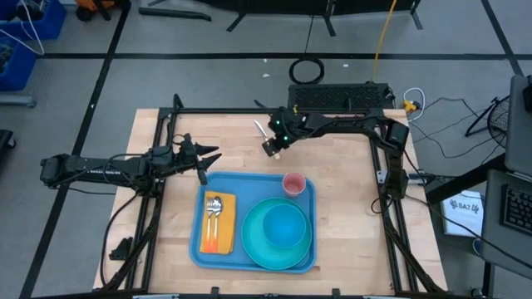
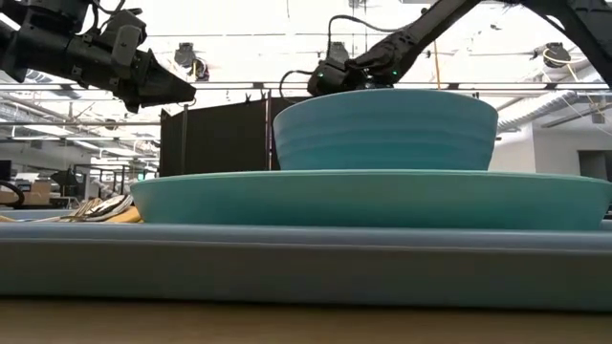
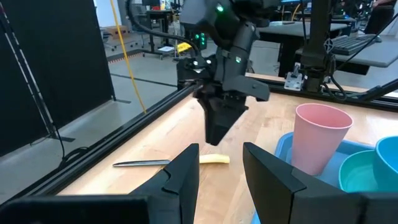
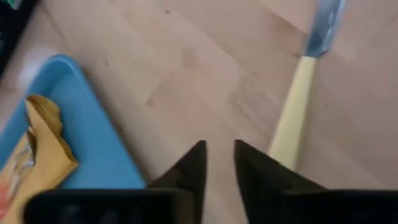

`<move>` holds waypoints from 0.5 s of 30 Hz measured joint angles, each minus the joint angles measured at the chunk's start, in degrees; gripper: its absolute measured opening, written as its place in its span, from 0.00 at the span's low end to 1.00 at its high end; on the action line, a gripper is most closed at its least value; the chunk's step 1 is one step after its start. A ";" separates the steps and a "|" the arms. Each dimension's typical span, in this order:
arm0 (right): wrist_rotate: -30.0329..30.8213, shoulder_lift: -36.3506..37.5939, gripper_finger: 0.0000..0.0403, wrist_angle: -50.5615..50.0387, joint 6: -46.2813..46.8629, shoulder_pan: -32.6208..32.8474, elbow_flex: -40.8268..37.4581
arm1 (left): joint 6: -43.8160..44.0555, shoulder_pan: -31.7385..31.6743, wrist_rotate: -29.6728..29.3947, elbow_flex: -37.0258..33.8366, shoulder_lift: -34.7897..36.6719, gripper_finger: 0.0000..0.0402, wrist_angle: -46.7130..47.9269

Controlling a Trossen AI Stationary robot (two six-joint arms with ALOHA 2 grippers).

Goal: Set up tray
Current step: Put the yellow knife on the yellow napkin to the right of the orange spoon

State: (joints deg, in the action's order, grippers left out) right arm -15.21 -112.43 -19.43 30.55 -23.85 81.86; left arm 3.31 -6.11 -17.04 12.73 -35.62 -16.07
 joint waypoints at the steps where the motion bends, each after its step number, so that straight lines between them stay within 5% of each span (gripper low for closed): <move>1: 0.26 -0.61 0.27 -1.36 -0.99 -0.03 1.51 | 0.00 0.00 -0.02 0.00 0.00 0.32 0.00; 6: 7.15 -1.04 0.45 -6.52 -4.39 0.04 6.62 | 0.00 -0.45 -0.02 0.00 0.00 0.32 0.66; 15: 13.18 -2.88 0.37 -12.66 -9.39 -0.01 7.41 | 0.63 -2.61 0.03 0.00 0.00 0.32 1.31</move>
State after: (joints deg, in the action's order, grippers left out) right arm -2.03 -115.30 -32.10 21.16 -23.86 89.27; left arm 3.94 -8.72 -17.00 12.73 -35.62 -14.76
